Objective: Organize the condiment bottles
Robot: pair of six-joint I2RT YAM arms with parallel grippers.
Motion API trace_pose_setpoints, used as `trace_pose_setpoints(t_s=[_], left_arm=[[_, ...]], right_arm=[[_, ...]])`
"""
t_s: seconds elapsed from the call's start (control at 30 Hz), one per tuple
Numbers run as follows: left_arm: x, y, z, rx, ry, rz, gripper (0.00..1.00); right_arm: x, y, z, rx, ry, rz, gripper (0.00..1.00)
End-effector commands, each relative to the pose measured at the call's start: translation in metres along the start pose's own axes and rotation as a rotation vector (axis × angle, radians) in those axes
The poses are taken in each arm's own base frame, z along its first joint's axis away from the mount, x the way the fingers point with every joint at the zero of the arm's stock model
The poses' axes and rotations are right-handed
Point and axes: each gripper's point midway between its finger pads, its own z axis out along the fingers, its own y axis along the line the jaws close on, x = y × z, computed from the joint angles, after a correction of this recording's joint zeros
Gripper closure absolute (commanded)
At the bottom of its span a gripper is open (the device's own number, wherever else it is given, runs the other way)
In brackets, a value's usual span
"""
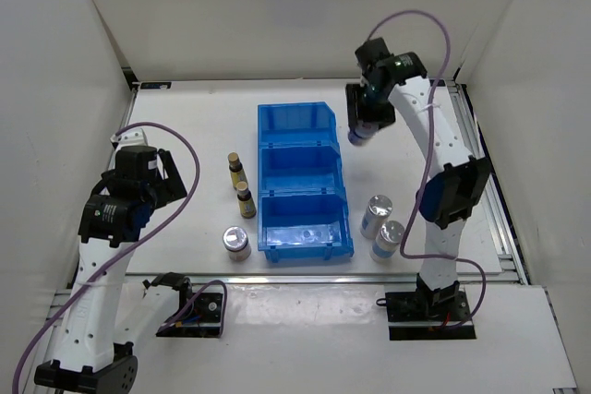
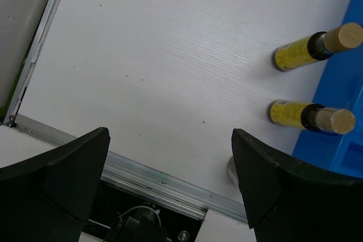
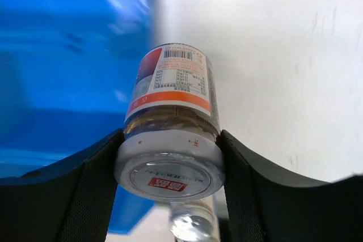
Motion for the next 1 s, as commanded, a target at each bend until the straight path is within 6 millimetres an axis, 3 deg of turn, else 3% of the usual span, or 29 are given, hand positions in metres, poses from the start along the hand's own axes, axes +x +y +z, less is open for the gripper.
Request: trace_pose_setpoints(t_s=[0.0,0.13,0.23,0.37,0.6,0.83,0.97], left_arm=[[0.0,-0.001,-0.001,0.003,0.004,0.005,0.0],[0.001,-0.002,-0.001,0.012,0.007,0.005,0.0],[0.001,-0.002,-0.001,0.012,0.007,0.005,0.0],[0.0,-0.001,-0.003,0.015,0.0,0.002,0.0],[0.0,-0.001,-0.003,0.015,-0.001,0.002,0.0],[0.003,-0.008,-0.002,0.046,0.018,0.032,0.0],[0.008,-0.022,-0.005,0.118,0.037,0.044,0.0]], right_arm=[[-0.004,0.035,-0.042,-0.106,-0.033,-0.046,1.0],[0.002,0.074,-0.043,-0.219,-0.005,-0.057,1.0],[0.02,0.101,-0.03,-0.23,0.042,-0.125,1.0],[0.043,0.119,-0.024,-0.225,0.089,-0.177,1.0],[0.063,0.118,0.001,-0.183,0.144,-0.203,1.0],[0.066,0.119,0.052,-0.12,0.193,-0.209,1.0],[0.078,0.123,0.078,-0.124,0.252,-0.209,0.88]])
